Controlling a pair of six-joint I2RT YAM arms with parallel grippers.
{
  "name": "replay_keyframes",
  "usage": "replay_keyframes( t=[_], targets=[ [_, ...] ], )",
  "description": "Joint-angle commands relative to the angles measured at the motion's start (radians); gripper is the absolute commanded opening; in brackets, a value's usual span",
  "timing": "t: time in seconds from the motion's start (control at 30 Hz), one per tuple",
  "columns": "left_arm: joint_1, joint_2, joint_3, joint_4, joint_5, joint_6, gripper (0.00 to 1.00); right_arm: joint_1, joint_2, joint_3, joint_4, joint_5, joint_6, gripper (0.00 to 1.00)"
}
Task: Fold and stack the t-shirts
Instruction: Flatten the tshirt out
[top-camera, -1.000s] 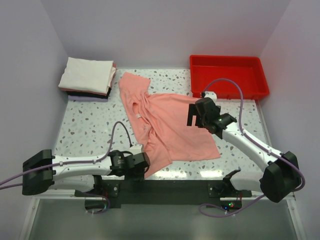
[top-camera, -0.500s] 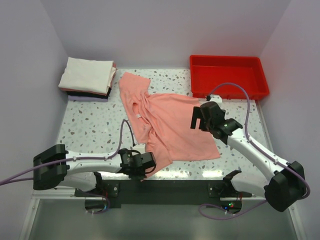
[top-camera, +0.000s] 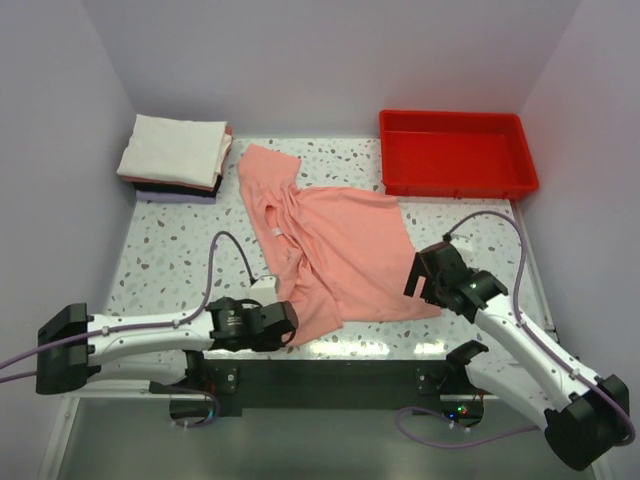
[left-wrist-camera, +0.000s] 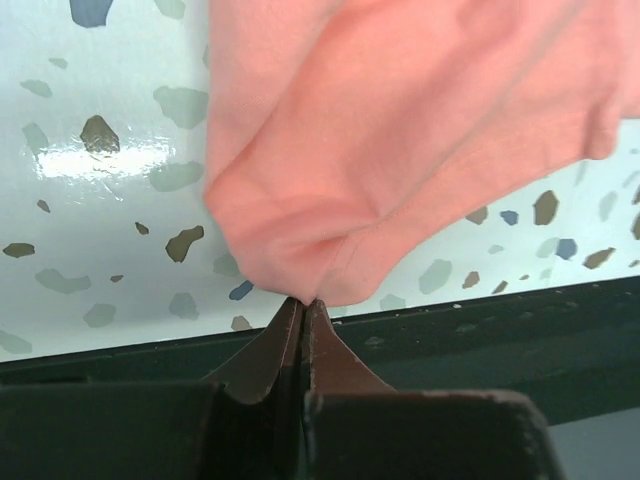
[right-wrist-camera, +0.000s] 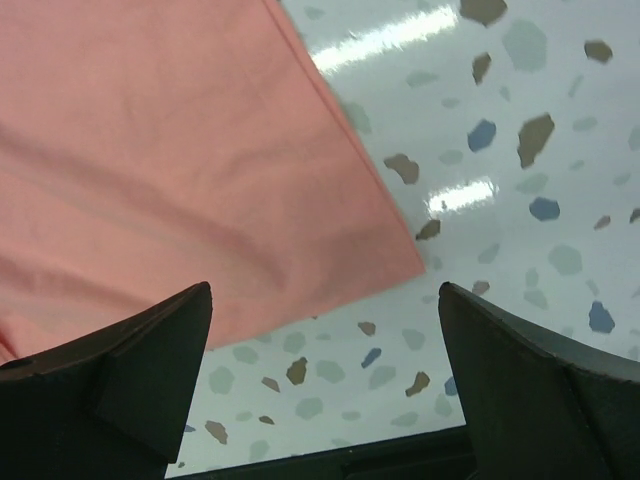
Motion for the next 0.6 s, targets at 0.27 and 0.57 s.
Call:
replay_keyframes(
  t=[0.27, 0.57],
  targets=[
    [-0.004, -0.211, -0.033, -0.064, -0.130, -0.026, 0.00, -0.025, -0.154, -0.144, -0.141, 0.109, 0.403, 0.90],
    [-0.003, -0.213, -0.018, -0.101, -0.177, -0.030, 0.00, -0.026, -0.147, -0.216, -0.075, 0.158, 0.467, 0.59]
  ],
)
